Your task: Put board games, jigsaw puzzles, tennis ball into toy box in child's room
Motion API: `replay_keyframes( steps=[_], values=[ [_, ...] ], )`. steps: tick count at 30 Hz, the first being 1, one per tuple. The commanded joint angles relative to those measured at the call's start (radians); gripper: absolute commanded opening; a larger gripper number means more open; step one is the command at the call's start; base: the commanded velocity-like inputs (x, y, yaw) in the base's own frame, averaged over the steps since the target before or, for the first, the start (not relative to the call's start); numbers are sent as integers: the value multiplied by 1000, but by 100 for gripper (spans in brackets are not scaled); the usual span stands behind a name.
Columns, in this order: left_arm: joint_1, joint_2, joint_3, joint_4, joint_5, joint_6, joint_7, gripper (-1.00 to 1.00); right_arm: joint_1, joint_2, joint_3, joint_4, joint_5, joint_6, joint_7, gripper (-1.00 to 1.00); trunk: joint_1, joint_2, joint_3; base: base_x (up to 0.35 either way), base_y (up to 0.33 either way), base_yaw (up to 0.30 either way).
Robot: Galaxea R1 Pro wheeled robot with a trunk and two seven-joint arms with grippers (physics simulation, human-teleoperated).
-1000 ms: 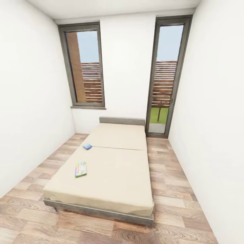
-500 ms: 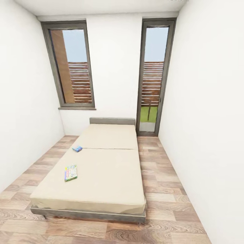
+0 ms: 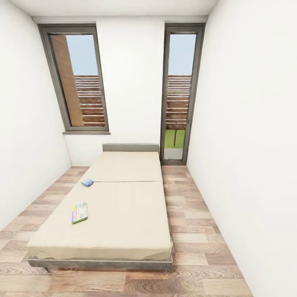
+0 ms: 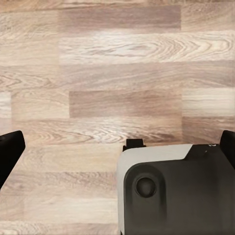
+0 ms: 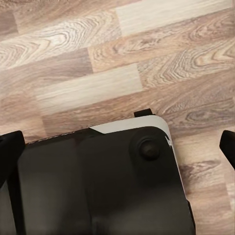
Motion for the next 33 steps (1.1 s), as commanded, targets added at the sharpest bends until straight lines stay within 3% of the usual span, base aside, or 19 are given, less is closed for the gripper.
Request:
replay_keyframes(
  steps=[1,19,33],
  values=[
    [0,0,-1,1,-1,-4,-1,100,0,1,-6,1,-1,-4,1,100,0,-1,0,-27,8,-12],
    [0,1,0,1,-1,-3,-1,100,0,1,-4,1,5,-7,1,100,0,-1,0,-181,160,-2],
    [0,0,-1,1,-2,-3,-1,100,0,2,-3,1,4,-7,2,100,0,-1,0,-32,272,-13]
  ],
)
